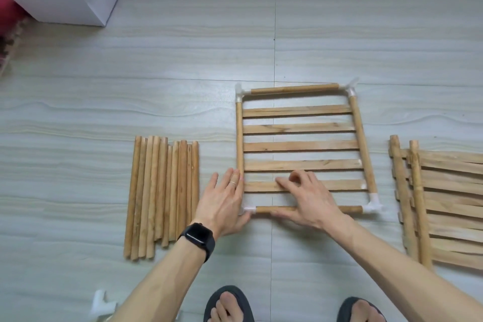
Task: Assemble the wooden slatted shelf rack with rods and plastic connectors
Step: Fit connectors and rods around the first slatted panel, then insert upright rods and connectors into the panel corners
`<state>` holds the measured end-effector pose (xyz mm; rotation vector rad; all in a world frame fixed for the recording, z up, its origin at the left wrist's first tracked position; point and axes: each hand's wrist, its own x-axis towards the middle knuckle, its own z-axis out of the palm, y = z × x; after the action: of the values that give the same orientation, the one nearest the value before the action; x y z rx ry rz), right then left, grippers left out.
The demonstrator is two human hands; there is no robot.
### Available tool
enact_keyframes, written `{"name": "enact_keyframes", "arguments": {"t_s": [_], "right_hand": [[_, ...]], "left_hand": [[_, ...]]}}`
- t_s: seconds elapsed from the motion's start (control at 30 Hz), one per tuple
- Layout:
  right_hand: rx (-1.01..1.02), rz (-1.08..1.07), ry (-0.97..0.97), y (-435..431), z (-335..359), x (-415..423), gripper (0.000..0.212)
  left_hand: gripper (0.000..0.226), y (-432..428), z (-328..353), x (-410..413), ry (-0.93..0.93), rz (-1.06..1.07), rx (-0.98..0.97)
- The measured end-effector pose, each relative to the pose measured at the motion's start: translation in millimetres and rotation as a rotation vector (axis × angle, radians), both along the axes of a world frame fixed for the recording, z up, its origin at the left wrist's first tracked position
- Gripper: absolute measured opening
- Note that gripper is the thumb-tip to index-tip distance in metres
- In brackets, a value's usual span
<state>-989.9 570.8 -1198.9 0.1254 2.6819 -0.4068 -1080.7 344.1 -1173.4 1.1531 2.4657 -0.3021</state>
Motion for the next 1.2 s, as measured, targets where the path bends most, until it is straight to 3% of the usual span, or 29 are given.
{"name": "enact_keyframes", "arguments": {"t_s": [0.13,0.4,0.57,0.63,0.77,0.9,0.97,1.1,1.2], "right_hand": [[-0.012,0.017,-0.051,-2,-2,48,0.097],[0.023,-0.014,-0.026,-34,-3,79,0.095],[0.005,0.018,-0.045,-29,-4,80,0.099],[0.004,0.052,-0.074,-27,-5,77,0.102],[0.004,0.154,-0.107,-22,-2,64,0.096],[-0.049,0.173,0.091,-21,9,45,0.073],[-0.018,0.109,0.078,-23,9,31,0.074],[0.056,0.072,-0.170,-25,-4,14,0.089],[0.079,0.116,-0.131,-27,-3,16,0.085]], "left_hand": [[0.070,0,0,32,-0.076,0.043,0.065],[0.088,-4,-19,63,-0.086,0.147,-0.051],[0.085,-4,-18,66,-0.100,0.142,-0.069],[0.075,-2,-14,60,-0.119,0.158,0.011],[0.046,-14,6,32,0.061,0.479,0.280],[0.052,-46,17,2,0.111,0.962,0.120],[0.045,-58,18,-7,0.030,1.041,0.099],[0.033,-73,14,-16,-0.142,1.106,0.128],[0.032,-81,16,-20,-0.170,1.155,0.246]]}}
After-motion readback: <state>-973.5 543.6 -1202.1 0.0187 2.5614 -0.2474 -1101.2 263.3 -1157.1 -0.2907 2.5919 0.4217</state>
